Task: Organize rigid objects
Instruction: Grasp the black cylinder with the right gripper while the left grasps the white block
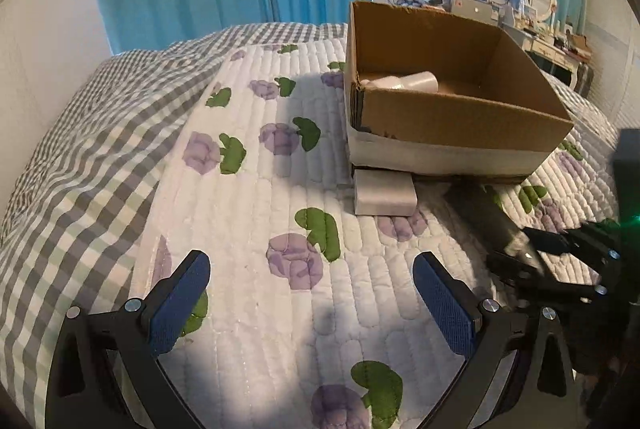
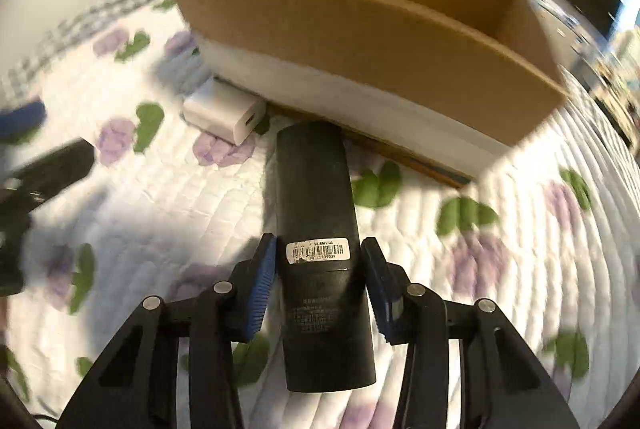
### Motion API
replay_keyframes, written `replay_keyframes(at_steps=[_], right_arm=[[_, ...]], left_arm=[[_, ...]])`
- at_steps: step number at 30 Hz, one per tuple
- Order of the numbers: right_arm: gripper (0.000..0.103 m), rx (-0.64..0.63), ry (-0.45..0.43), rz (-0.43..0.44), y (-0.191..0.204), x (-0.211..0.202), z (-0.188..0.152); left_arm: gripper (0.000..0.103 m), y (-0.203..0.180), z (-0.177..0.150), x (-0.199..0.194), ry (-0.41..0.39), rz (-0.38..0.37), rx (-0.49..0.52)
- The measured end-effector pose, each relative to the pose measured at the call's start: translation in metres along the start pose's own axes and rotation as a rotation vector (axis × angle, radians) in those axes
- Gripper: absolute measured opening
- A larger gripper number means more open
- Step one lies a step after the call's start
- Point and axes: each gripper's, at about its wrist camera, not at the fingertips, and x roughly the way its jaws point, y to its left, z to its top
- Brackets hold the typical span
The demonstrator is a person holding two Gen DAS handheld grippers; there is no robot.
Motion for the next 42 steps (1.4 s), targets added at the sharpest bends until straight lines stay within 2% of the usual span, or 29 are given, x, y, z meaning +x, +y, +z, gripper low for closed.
replay_keyframes(at_steps=[3,7,9,14,20,25,34,39,40,41,42], right_arm=[[0.042,0.032,-0.057,-0.026,-0.001,-0.024,-0.008],[0.042,0.087,-0.108,-0.038,-0.008,-0.051,-0.019],[0.042,0.123,-0.14,-0.068,-0.011,-0.06,-0.022],[0.042,0.287,-0.192,-0.127,-0.045,-0.084,-0.031],[0.042,0.452,-0.174,-0.093,-0.089,-0.079,-0.027],[0.042,0.468,-0.162,-0.151,-0.116,-0.071,-0.008],[0.042,0.556,-0.122,-0.12,-0.135,-0.033,0.0],[0.042,0.551,-0.111,-0.128,-0.131,-0.02,0.004],[0.042,0.55,-0.109,-0.13,-0.13,-0.019,0.004],[0.042,0.549,-0.108,-0.132,-0.129,-0.018,0.004],[0.042,0.548,-0.109,-0.133,-0.129,-0.019,0.004]], left_arm=[[0.103,-0.004,-0.001,-0.003,-0.01,0.019,0.012],[0.103,-0.012,-0.006,-0.01,0.02,-0.031,0.02],[0.103,-0.02,-0.007,-0.015,0.011,-0.018,0.041],[0.103,-0.037,-0.003,-0.021,0.018,-0.021,0.067],[0.103,-0.05,0.016,-0.006,0.044,0.007,0.064],[0.103,-0.049,0.032,0.031,0.064,0.025,0.034],[0.101,-0.044,0.041,0.097,0.119,-0.015,-0.025],[0.097,-0.047,0.038,0.108,0.128,-0.016,-0.002],[0.092,-0.046,0.038,0.107,0.122,-0.021,-0.001],[0.082,-0.046,0.037,0.105,0.116,-0.019,0.0],[0.078,-0.046,0.037,0.104,0.112,-0.003,0.004]])
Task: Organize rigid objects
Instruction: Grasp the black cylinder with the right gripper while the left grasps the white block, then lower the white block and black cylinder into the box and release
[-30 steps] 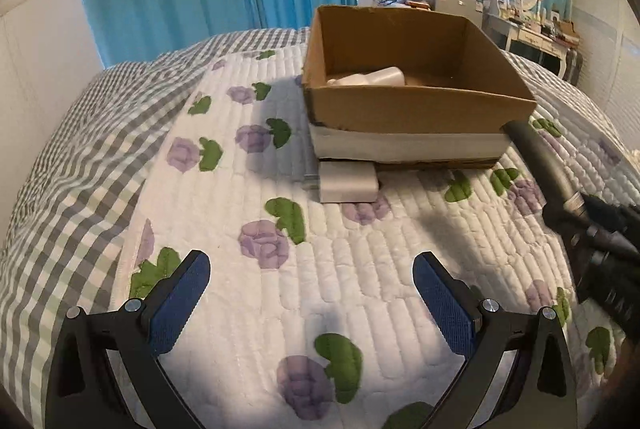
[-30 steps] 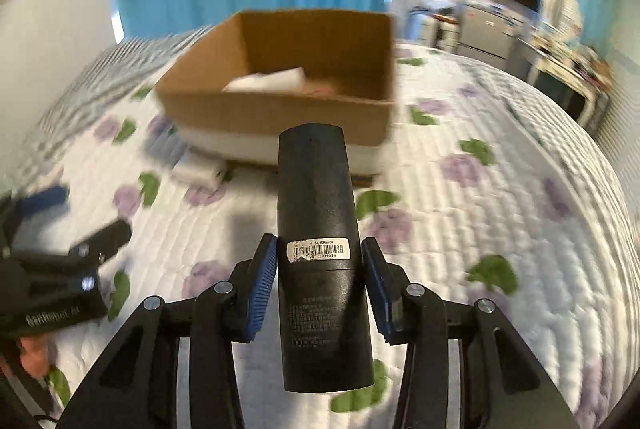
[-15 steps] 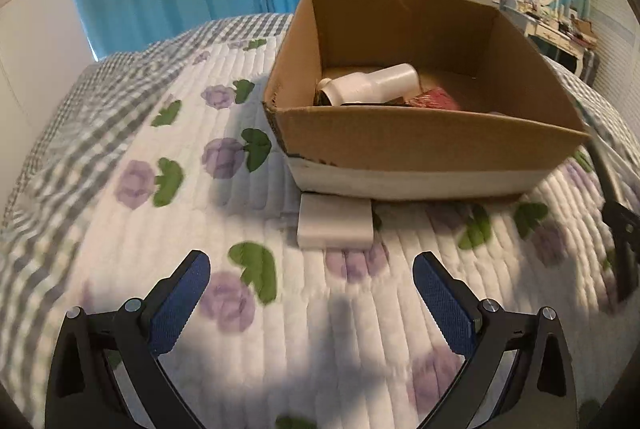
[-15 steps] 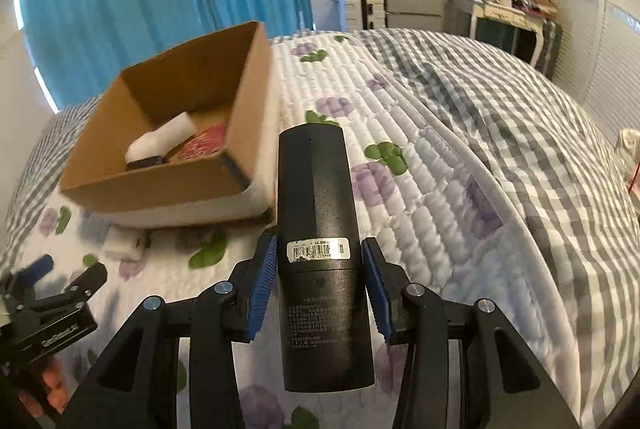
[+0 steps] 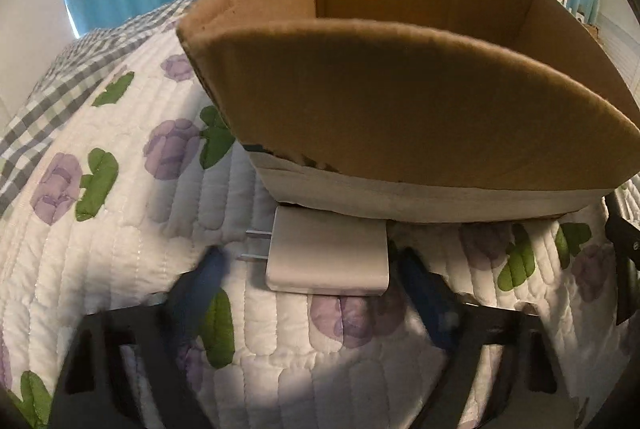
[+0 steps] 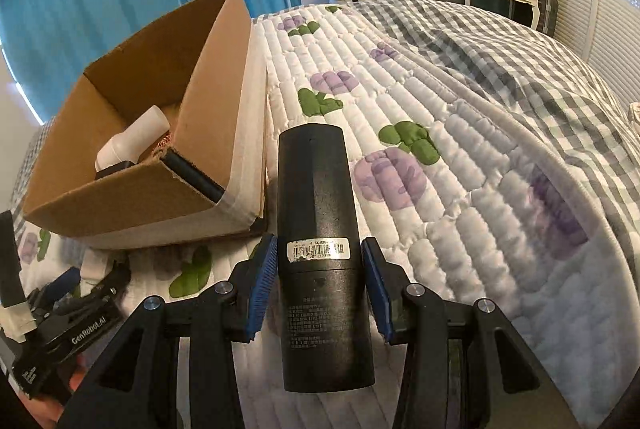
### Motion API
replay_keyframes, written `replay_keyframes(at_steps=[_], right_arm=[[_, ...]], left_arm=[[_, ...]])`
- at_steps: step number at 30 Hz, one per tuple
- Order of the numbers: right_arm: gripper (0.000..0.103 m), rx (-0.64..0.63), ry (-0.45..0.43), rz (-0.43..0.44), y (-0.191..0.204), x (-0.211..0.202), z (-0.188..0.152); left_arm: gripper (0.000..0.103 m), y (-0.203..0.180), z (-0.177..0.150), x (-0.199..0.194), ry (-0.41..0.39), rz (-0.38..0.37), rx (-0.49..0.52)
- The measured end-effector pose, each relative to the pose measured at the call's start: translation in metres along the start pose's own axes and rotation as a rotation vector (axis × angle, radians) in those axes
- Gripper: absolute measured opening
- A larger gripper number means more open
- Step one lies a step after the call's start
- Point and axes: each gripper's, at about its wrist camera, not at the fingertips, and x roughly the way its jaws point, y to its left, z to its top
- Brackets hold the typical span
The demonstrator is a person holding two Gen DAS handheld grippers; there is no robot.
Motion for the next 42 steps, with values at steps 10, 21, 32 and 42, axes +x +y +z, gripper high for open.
replay_keyframes(at_steps=[10,21,32,42], right_arm=[[0.042,-0.004,-0.012,-0.011,-0.004,-0.024,-0.017],[0.042,-0.028,-0.116,0.012,-0.007,-0.101,-0.017],[0.042,-0.158,-0.243,0.122,0.027,-0.192,0.024],[0.042,-0.232,-0.284,0.214,0.071,-0.189,0.1]], left_arm=[[0.069,0.004,-0.018,-0.028,0.009,-0.062,0.047],[0.069,0.008,-0.031,-0.107,-0.055,-0.123,0.051],[0.069,0.019,0.035,-0.199,-0.215,-0.156,0.076],[0.069,0.018,0.12,-0.181,-0.275,-0.161,0.078]])
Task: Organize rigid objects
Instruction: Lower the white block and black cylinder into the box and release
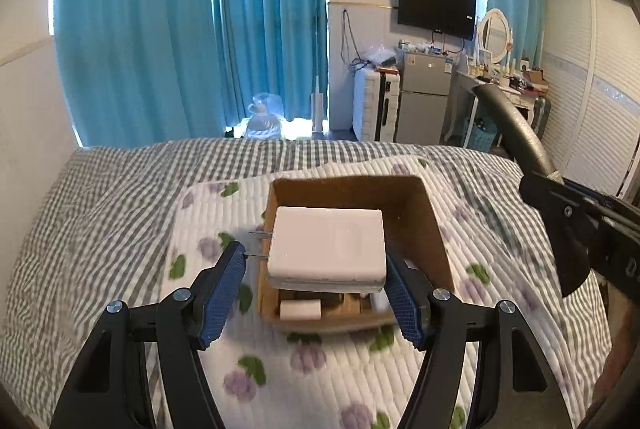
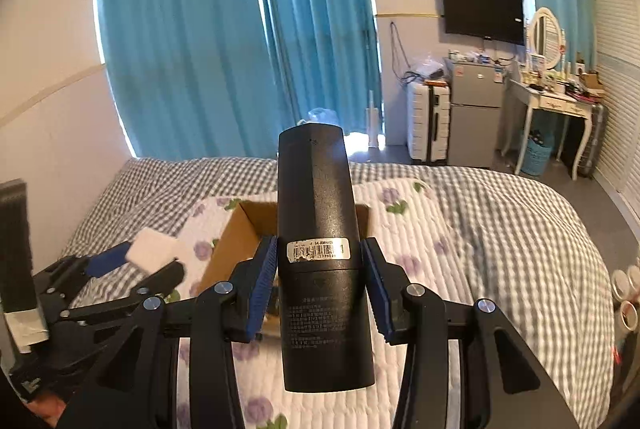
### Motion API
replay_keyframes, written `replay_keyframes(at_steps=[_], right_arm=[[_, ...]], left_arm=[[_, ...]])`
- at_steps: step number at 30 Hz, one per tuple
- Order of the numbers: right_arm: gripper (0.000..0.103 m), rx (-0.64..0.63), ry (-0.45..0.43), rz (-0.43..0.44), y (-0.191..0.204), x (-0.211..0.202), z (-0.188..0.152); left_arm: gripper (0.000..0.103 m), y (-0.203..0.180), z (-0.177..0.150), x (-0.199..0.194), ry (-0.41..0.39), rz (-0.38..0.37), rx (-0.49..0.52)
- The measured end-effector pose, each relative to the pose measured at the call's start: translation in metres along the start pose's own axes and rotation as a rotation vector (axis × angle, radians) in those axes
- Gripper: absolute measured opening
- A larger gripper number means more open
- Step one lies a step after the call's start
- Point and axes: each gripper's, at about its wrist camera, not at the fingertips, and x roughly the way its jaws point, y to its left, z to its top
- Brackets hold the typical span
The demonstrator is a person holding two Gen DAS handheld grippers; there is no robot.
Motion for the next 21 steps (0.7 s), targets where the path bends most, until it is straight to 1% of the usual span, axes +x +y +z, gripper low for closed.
replay_keyframes(at_steps=[3,5,9,12,15,18,19,21], right_arm=[[0.042,-0.006,0.009,0.008,0.002,0.028,0.007],[0.042,-0.01,0.027,0.013,0.001,0.052,0.009],[0.042,-0.026,0.055,0.016,-0.007,0.093,0.007],[0.042,-0.027,0.079,0.01,-0.015,0.119,-0.001],[0.042,-0.029,0.1,0.004,-0.025,0.142,-0.011],[0.042,-0.027,0.102,0.013,-0.031,0.147,-0.017],[0.042,-0.026,0.105,0.016,-0.032,0.149,-0.017],[0.042,-0.027,0.11,0.019,-0.033,0.149,-0.017]], left_arm=[[0.069,-0.002,0.008,0.033,0.022,0.004,0.001],[0.069,-0.004,0.008,0.062,0.052,0.006,-0.003],[0.069,-0.008,-0.004,0.111,0.094,-0.021,-0.018],[0.069,-0.013,-0.015,0.14,0.131,-0.017,-0.009],[0.069,-0.02,-0.023,0.157,0.149,-0.033,0.008],[0.069,-0.026,-0.029,0.164,0.156,-0.046,0.017],[0.071,-0.027,-0.029,0.166,0.163,-0.048,0.02],[0.071,-0.029,-0.028,0.166,0.172,-0.041,0.026]])
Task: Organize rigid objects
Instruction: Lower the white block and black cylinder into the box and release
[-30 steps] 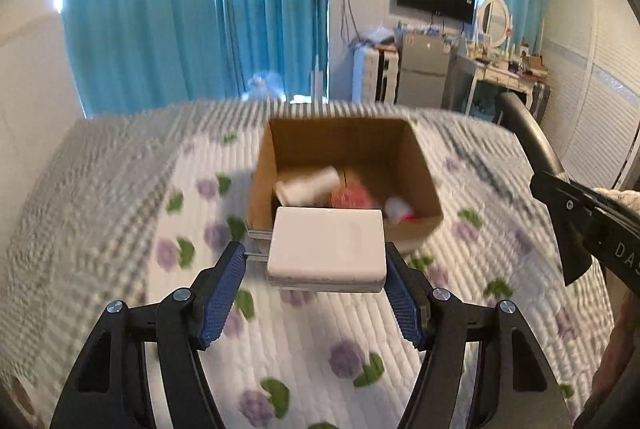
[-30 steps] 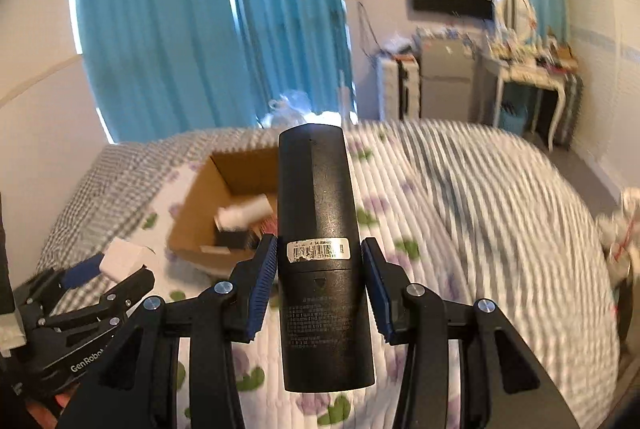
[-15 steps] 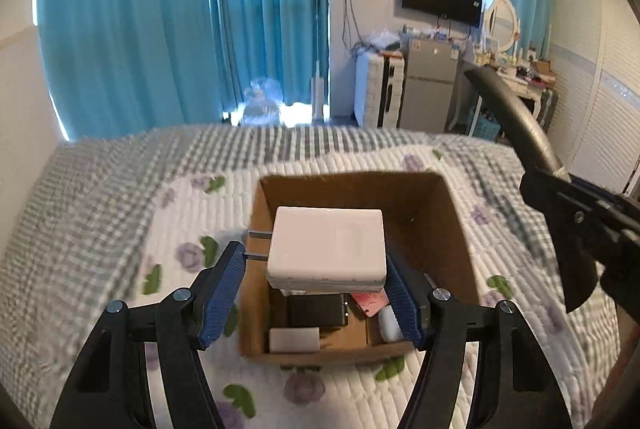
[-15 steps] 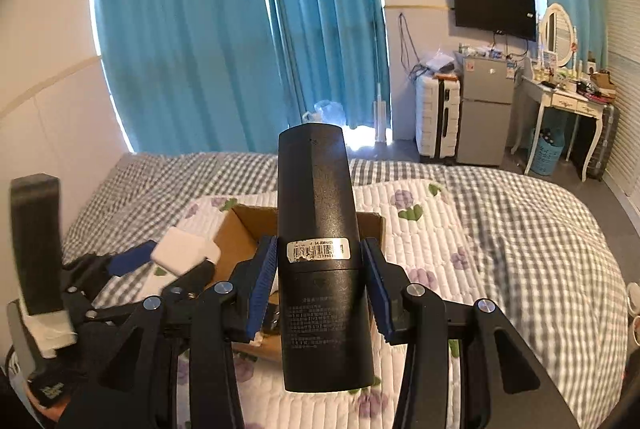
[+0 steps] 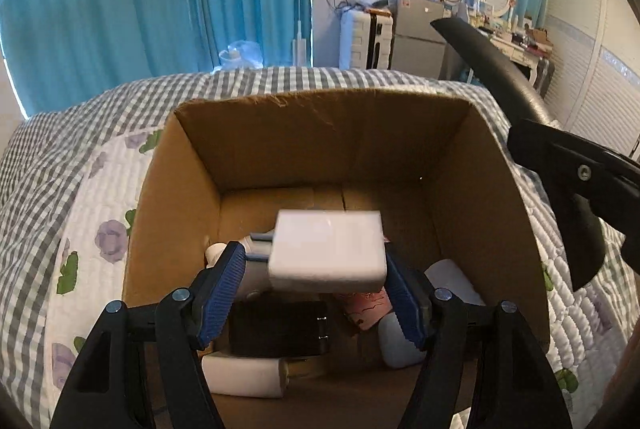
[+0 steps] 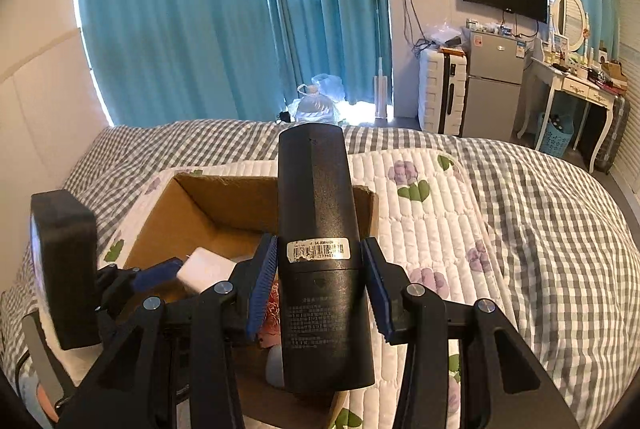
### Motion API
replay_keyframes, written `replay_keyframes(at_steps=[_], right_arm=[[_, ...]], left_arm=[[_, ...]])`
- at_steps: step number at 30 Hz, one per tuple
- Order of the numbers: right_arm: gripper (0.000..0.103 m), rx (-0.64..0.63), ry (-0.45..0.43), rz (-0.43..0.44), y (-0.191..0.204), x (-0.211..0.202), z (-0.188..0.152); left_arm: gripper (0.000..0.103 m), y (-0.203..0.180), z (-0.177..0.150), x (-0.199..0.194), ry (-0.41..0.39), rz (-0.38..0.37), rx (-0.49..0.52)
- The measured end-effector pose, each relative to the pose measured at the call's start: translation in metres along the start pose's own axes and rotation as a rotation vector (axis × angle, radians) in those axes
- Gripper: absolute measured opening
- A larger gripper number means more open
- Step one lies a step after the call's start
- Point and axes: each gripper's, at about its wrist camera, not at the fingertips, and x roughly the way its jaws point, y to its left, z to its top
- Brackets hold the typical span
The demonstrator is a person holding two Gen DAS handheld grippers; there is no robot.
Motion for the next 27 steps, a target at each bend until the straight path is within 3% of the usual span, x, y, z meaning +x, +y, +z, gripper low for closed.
replay_keyframes(at_steps=[3,9,14,21,27], right_arm=[[0.042,0.0,-0.01,0.002,0.001,-0.007,-0.001],[0.042,0.002,-0.001,-0.002,0.01,-0.02,-0.002],[0.042,0.005,0.039,-0.004,0.02,-0.007,-0.013],[0.043,-0.047,0.087,-0.041,0.034,0.034,-0.023],[0.047,-0.047,0.053,-0.054,0.028,0.059,-0.024]], left_arm=[[0.077,0.003,0.003,-0.015,-0.031,0.009,-0.016],[0.077,0.027,0.008,-0.052,-0.089,0.03,-0.041],[0.077,0.046,0.002,-0.068,-0.119,0.059,-0.033],[0.077,0.065,-0.006,-0.056,-0.15,0.103,-0.015],[0.077,0.072,-0.013,-0.038,-0.144,0.093,-0.015]])
